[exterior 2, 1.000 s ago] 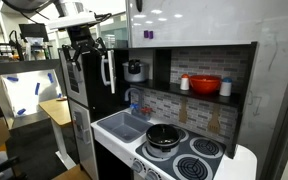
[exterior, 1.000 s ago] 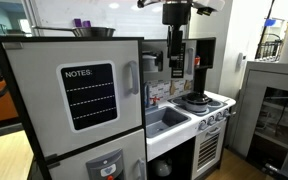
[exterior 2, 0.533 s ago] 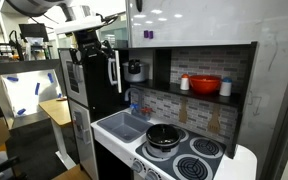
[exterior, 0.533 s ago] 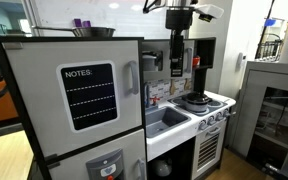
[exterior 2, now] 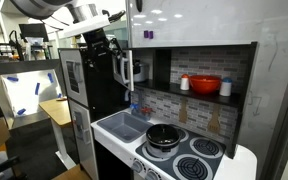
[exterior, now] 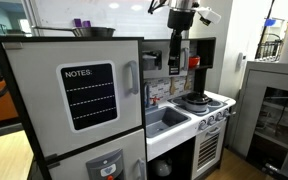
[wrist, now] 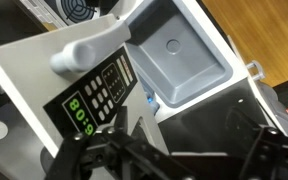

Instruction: Take the pot and put it in the cabinet then close the door

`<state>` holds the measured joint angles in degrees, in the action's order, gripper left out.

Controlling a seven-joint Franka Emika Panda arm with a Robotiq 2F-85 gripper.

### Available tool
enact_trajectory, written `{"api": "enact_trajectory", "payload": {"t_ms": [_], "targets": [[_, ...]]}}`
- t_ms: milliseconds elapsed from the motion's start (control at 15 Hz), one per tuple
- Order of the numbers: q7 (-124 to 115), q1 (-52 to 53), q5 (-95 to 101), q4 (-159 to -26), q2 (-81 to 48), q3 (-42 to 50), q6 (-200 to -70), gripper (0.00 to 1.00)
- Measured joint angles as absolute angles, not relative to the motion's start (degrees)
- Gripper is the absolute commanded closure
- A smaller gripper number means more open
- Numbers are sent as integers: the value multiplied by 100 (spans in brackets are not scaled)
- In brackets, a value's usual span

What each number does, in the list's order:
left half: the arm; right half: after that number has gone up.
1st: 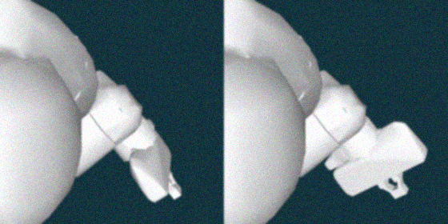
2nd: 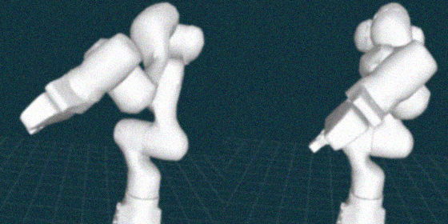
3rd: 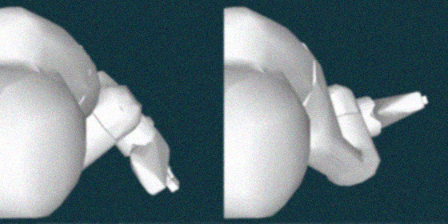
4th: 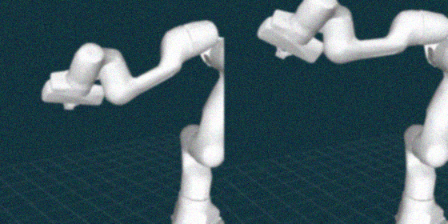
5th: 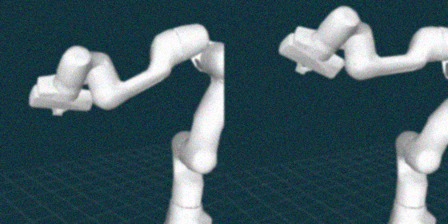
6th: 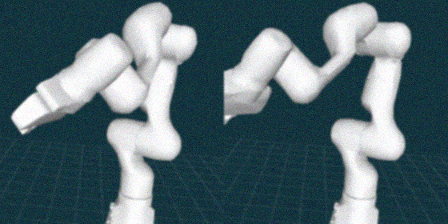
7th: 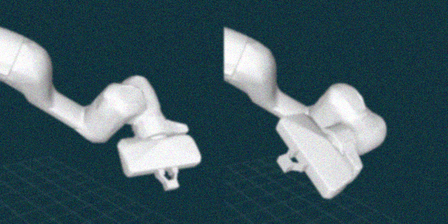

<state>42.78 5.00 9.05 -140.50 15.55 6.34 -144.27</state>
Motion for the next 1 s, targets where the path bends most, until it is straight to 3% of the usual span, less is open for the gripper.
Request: {"api": "enact_trajectory", "payload": {"t_ms": [1000], "targets": [[5363,553,-782,-14090,1155,838,-15663,0]]}}
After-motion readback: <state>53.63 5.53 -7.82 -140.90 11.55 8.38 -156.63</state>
